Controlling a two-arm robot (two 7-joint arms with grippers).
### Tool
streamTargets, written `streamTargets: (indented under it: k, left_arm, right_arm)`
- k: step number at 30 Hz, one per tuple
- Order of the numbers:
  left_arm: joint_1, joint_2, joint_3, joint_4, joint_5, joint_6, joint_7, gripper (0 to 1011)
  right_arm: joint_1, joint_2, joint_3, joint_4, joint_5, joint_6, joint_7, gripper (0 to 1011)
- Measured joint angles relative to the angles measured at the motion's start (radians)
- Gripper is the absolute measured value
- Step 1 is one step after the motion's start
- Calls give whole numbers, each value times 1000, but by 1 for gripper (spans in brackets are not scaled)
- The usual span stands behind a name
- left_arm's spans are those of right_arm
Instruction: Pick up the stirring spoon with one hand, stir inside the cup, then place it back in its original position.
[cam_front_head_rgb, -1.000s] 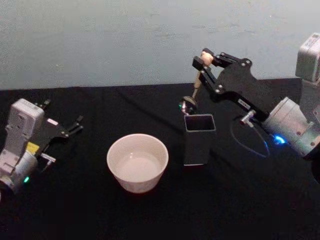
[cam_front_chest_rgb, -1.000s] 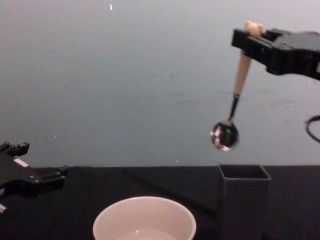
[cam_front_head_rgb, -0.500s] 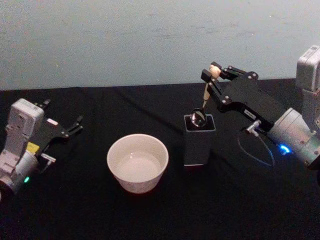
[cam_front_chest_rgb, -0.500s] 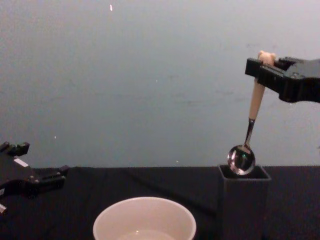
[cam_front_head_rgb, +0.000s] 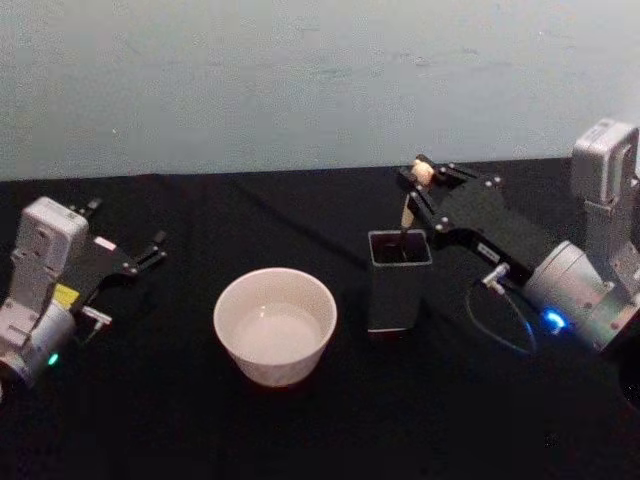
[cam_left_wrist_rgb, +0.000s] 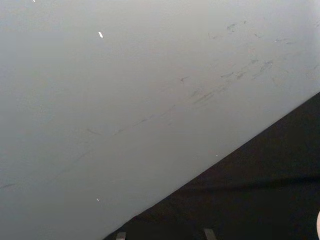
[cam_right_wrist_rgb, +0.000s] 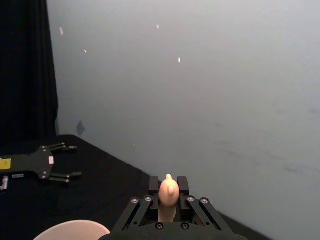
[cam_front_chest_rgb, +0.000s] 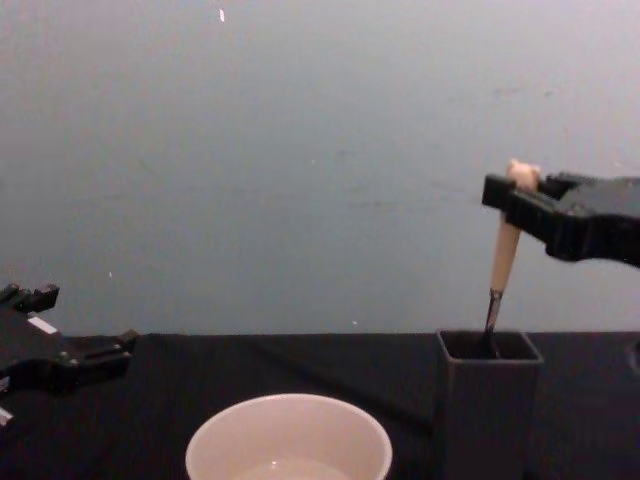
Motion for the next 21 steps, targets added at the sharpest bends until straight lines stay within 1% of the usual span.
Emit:
streamTargets:
  k: [5, 8, 12, 21]
  left_arm:
    - [0, 0, 0, 0, 0, 0, 0, 1001]
    - [0, 0, 0, 0, 0, 0, 0, 1001]
    - [0, 0, 0, 0, 0, 0, 0, 1001]
    - [0, 0, 0, 0, 0, 0, 0, 1001]
  right_arm:
    - [-13, -21, -2, 26, 2, -8, -12, 214]
    - [-22, -39, -3, 51, 5, -22, -17, 214]
    - [-27, -54, -3, 72, 6, -41, -18, 214]
    - [-32, -90, 0, 122, -3, -76, -32, 214]
